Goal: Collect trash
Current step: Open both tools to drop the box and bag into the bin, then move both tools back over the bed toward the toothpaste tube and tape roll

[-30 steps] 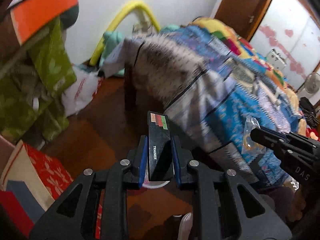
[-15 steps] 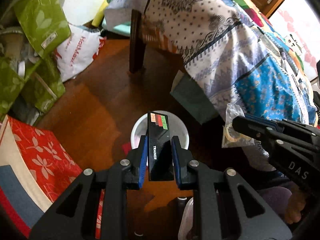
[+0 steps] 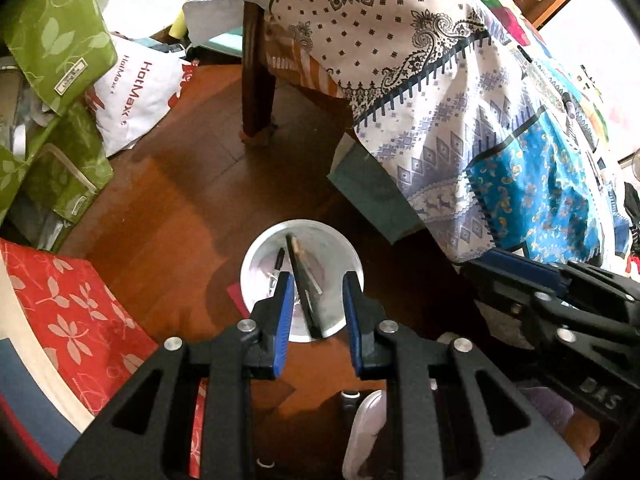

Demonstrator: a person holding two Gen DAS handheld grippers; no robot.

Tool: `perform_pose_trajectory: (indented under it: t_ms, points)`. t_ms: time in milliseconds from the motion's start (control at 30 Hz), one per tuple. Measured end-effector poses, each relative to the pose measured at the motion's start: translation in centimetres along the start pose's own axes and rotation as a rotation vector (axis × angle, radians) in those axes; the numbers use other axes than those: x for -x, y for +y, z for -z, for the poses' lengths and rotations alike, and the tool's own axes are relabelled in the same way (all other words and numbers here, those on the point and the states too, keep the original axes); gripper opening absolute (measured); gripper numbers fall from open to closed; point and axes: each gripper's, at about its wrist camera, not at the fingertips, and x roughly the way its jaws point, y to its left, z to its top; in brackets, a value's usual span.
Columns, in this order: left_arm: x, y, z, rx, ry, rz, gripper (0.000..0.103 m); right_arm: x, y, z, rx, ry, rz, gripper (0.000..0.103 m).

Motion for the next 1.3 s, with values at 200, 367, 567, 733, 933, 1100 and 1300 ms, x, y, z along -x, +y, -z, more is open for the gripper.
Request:
perform_pose_trajectory:
  t_ms: [200,367,567,733,933,1100,1300]
  points:
    - [0.7,-0.7,0.2,-0.008,-0.006,-0.019,0.023,2.0,-0.8,0.3,-0.016,-0.044,-0.003,0.024]
    - [3.3,-1.6,0.8,-0.029,-0.060,-0.031,0.023,4.2,-1.3,1.0,-0.014,-0.091,0.018,0.024]
    - [9.1,-4.0,1.5,-0.071,-0.198,-0.027,0.023,8.4,-2.3,2.4,-0.021,-0.177,0.007,0.024]
    - [15.1,-7.0,2.2,-0.117,-0.359,-0.003,0.023,13.7,-3.2,4.0,-0.012,-0.313,0.032,0.024]
    - [21.9,-12.2,3.5,-0.216,-0.537,0.033,0.028,22.8,-3.7,7.8,-0.003,-0.626,0.145,0.024]
    - [25.7,-16.3,4.4,-0.266,-0.649,0.081,0.051,28.7,-4.8,10.3,-0.016,-0.809,0.208,0.040]
    - [28.2,-21.6,4.9,-0.337,-0.722,0.140,0.066,33.5,-7.5,12.8,-0.071,-0.959,0.247,0.078]
